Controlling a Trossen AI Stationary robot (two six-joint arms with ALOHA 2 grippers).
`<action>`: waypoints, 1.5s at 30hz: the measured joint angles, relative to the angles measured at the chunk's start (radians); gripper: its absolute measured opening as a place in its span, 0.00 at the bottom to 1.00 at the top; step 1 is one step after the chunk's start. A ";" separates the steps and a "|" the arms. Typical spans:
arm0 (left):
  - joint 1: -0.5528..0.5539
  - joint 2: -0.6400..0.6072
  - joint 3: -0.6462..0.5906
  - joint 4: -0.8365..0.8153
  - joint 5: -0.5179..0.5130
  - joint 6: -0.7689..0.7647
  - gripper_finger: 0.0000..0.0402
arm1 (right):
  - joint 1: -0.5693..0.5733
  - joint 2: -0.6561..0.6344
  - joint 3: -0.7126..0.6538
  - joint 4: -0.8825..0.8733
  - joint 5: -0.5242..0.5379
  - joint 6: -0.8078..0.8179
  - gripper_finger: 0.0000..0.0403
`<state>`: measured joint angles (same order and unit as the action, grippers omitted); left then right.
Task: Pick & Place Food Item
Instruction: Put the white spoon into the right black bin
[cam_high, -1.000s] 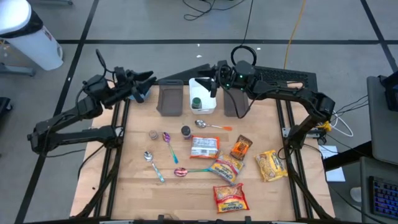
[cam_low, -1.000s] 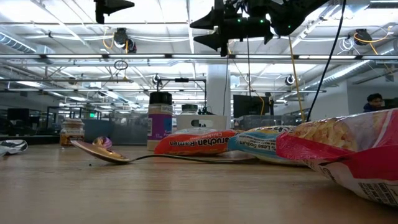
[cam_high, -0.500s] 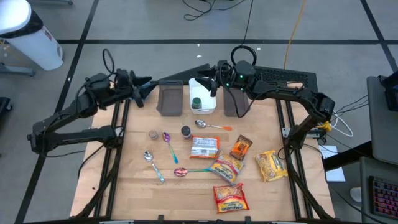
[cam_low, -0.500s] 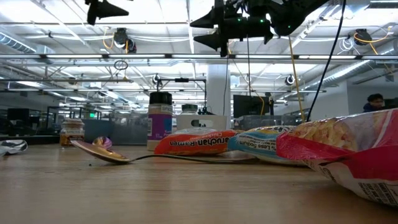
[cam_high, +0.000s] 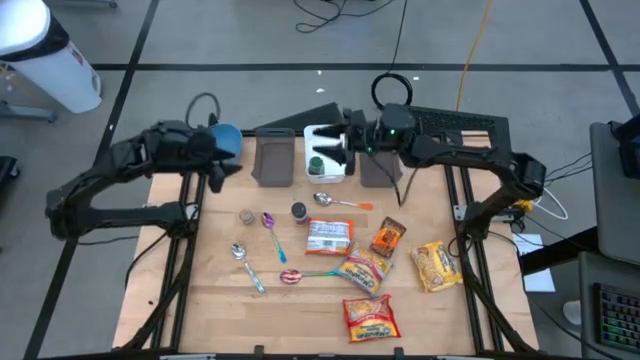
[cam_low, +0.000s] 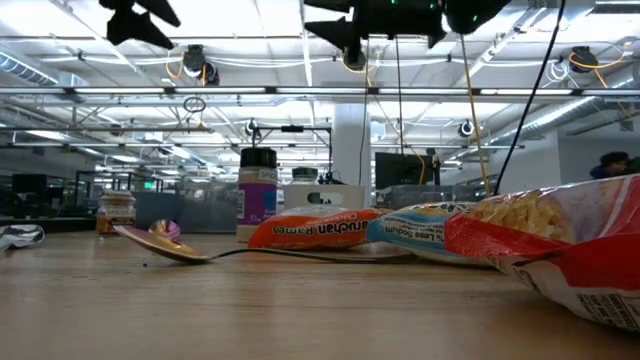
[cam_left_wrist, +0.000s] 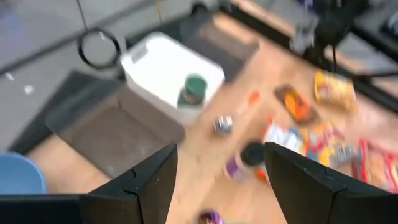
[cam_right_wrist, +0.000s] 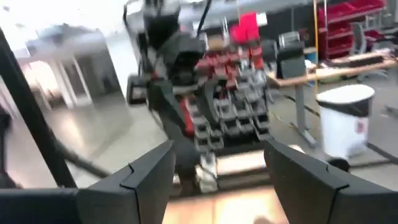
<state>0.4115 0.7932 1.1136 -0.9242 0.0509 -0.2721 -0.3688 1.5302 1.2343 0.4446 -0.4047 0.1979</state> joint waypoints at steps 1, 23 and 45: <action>-0.015 0.007 -0.004 -0.018 0.000 -0.003 0.61 | 0.018 -0.017 -0.001 -0.076 0.017 -0.035 0.60; -0.517 0.193 -0.019 -0.428 0.042 -0.190 0.61 | 0.228 -0.121 -0.002 -0.576 0.328 -0.002 0.60; -0.484 -0.027 -0.615 0.075 0.263 -0.641 0.61 | 0.224 -0.156 -0.001 -0.579 0.323 -0.091 0.60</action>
<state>-0.0720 0.7658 0.4989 -0.8490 0.3141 -0.9133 -0.1444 1.3745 1.2337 -0.1345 -0.0816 0.1069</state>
